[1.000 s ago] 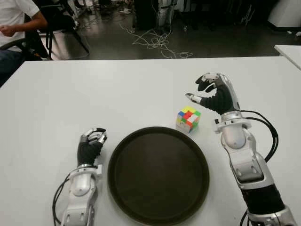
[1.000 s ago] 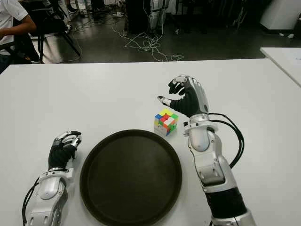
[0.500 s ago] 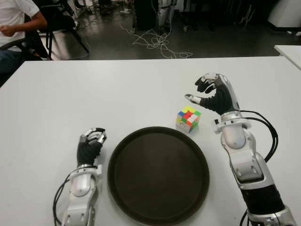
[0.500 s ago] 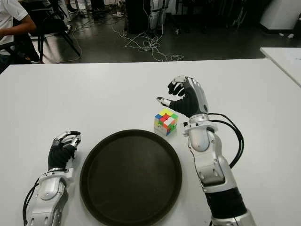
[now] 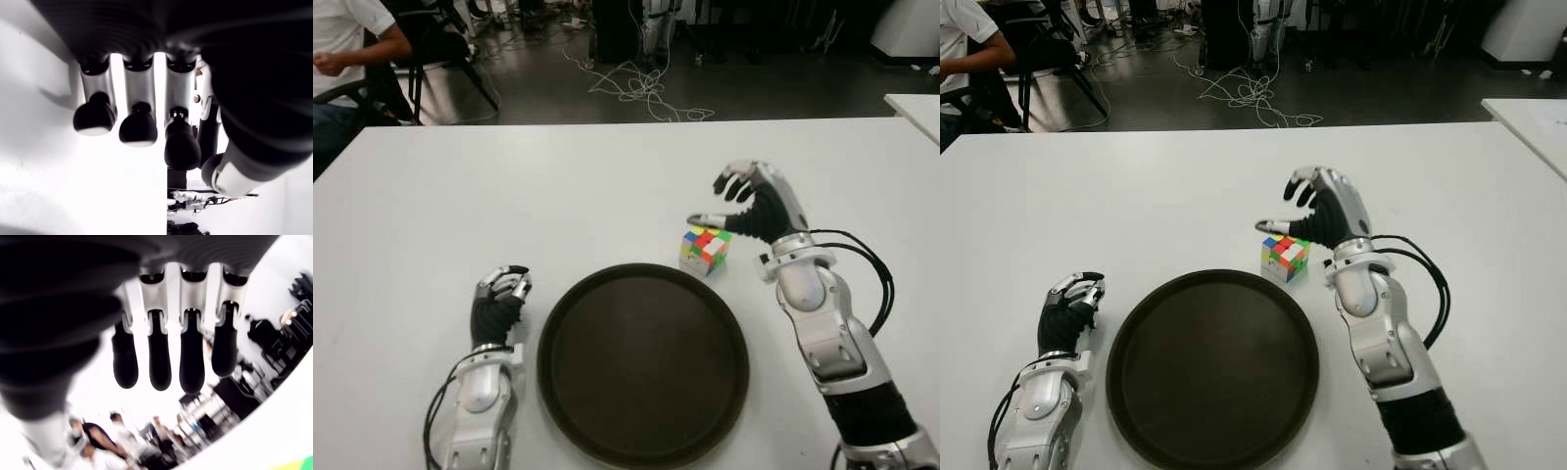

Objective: Pick up the Rubik's Cube and put it in the plate

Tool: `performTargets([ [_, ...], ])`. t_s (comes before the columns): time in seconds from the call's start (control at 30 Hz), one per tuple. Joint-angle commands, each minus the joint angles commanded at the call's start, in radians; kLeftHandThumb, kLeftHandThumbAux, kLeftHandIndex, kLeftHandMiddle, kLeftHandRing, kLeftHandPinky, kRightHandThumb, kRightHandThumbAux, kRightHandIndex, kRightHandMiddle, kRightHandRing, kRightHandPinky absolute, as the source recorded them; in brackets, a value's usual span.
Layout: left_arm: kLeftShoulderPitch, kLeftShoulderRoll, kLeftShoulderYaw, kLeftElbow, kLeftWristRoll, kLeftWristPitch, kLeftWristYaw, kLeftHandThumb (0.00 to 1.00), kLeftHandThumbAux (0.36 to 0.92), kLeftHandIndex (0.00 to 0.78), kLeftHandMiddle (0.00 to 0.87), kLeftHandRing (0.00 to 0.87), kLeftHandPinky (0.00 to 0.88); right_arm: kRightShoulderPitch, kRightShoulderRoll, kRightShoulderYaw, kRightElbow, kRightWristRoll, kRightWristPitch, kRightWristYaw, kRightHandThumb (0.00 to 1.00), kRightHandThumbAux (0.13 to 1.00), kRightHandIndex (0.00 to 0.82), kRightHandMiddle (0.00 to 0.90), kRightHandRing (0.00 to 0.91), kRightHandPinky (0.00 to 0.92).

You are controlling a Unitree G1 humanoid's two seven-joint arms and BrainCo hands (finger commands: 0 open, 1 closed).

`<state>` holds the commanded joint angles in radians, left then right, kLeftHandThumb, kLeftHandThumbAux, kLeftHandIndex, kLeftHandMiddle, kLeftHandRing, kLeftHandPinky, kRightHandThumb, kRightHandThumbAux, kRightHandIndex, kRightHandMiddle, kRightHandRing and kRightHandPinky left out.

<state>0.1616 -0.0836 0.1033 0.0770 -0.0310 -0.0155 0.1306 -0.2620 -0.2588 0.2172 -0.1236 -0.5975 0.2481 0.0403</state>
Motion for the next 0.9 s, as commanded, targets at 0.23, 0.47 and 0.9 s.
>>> performTargets([
  [0.23, -0.001, 0.006, -0.007, 0.007, 0.010, -0.019, -0.006, 0.711, 0.705, 0.444, 0.810, 0.828, 0.827, -0.018, -0.035, 0.037, -0.015, -0.059, 0.080, 0.101, 0.000, 0.717, 0.002, 0.013, 0.009, 0.052],
  [0.47, -0.001, 0.003, -0.009, -0.008, 0.016, 0.004, 0.002, 0.712, 0.704, 0.444, 0.818, 0.836, 0.841, -0.030, -0.038, 0.043, -0.017, -0.078, 0.111, 0.135, 0.000, 0.723, 0.000, 0.013, 0.007, 0.037],
  [0.9, 0.003, -0.002, -0.013, -0.036, 0.026, 0.045, 0.017, 0.714, 0.704, 0.444, 0.815, 0.834, 0.835, -0.041, -0.066, 0.066, -0.018, -0.102, 0.117, 0.179, 0.000, 0.701, 0.019, 0.026, 0.026, 0.050],
])
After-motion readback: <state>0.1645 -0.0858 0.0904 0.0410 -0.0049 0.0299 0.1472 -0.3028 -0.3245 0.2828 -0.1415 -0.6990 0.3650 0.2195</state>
